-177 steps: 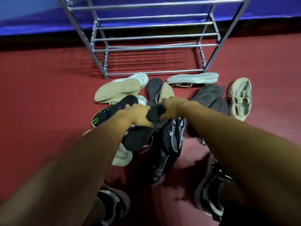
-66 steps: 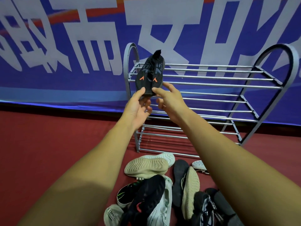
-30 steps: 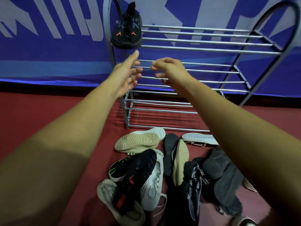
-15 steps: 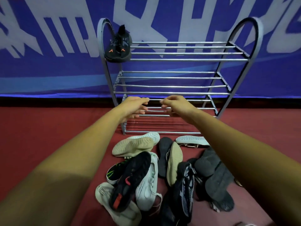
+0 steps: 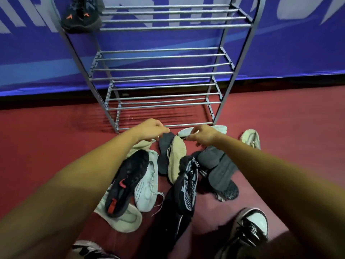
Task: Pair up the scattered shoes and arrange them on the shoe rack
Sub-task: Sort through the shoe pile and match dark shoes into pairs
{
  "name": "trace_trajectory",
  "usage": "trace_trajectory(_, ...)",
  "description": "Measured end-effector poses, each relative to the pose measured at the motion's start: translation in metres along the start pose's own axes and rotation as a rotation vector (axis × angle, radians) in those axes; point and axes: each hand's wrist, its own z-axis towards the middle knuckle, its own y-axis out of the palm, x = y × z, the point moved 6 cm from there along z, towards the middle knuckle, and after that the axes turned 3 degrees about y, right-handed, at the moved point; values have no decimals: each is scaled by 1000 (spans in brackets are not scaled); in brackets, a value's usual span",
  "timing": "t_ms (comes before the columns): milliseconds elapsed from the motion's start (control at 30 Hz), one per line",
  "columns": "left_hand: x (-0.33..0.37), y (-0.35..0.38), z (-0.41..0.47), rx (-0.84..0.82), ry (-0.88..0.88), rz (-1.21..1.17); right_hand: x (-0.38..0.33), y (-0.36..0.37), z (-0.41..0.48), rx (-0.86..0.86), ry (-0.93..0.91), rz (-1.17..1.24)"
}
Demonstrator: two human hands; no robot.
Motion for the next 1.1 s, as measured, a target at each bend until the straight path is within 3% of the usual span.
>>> trace_trajectory(267, -20, 67, 18, -150, -9, 218, 62, 52, 1, -72, 36, -655)
trace_trajectory(567, -79, 123, 44, -115, -119, 250, 85, 76, 26, 29, -47, -915)
trace_trajectory(733, -110, 134, 51, -143, -221, 286, 78, 95, 35, 64, -143, -855)
trace_trajectory(967, -122, 131, 59, -138, -339, 57, 59, 129, 46, 2, -122, -617)
trace_trajectory(1100, -129, 130, 60, -95, -340, 145, 52, 142, 52, 54, -155, -573)
